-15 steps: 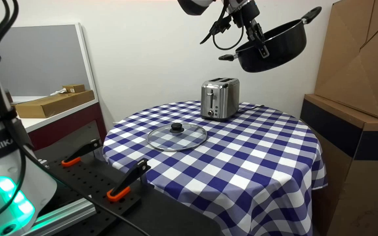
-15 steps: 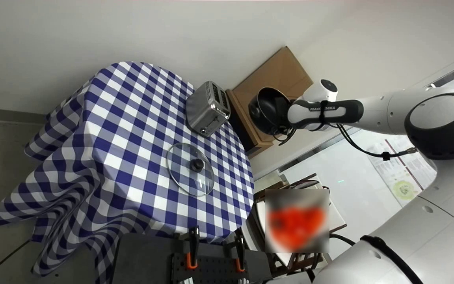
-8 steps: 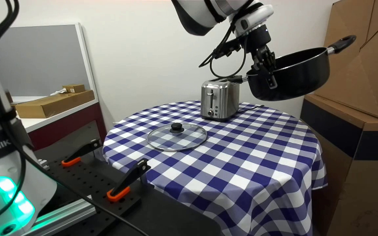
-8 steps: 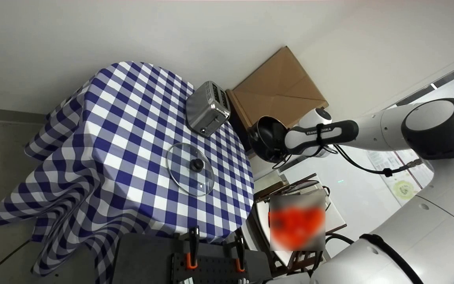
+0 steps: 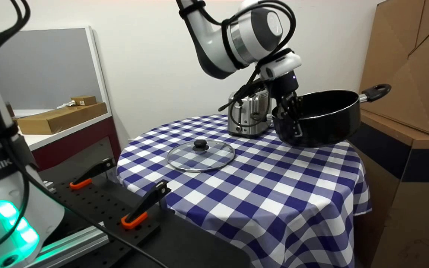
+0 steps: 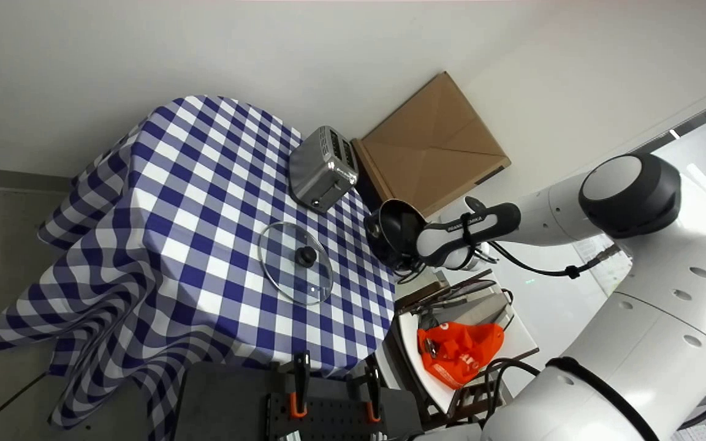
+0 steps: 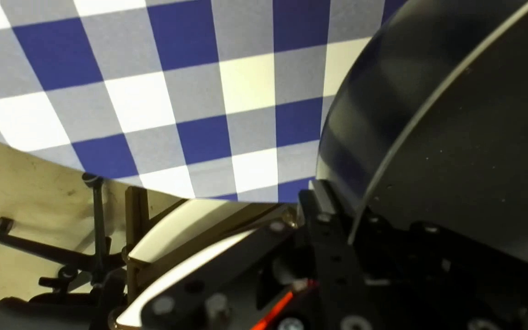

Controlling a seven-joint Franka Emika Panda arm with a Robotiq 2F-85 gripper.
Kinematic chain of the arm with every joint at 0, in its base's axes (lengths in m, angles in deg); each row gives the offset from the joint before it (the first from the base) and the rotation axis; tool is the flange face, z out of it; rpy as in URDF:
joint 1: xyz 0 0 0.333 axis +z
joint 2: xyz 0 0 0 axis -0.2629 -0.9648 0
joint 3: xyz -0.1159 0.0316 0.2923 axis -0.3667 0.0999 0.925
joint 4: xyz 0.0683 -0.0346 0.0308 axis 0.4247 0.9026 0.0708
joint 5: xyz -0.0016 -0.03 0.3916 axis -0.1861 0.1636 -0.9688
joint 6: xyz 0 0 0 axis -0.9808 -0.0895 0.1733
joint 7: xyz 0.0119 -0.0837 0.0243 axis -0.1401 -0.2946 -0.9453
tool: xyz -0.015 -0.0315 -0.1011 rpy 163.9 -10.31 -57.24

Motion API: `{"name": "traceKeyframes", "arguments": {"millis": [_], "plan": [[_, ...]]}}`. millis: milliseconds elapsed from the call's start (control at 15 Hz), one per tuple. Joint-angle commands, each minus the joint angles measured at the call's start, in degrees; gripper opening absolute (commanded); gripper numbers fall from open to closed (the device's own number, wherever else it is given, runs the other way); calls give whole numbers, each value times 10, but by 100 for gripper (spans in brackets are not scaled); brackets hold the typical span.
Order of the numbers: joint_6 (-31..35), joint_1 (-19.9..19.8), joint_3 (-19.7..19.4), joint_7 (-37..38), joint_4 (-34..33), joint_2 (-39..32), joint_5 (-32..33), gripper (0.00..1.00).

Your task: Pick the pot and put it on the right of the table

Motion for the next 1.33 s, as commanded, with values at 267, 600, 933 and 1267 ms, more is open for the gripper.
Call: {"name": "traceKeyframes", "arguments": {"millis": [267, 600, 933, 1267], "plan": [[55, -60, 91, -143, 13, -23, -197, 1], [48, -108, 137, -233, 25, -10, -312, 1], [7, -113, 141, -293, 25, -7, -369, 1], [-65, -85, 112, -313, 12, -1, -364, 1]]}}
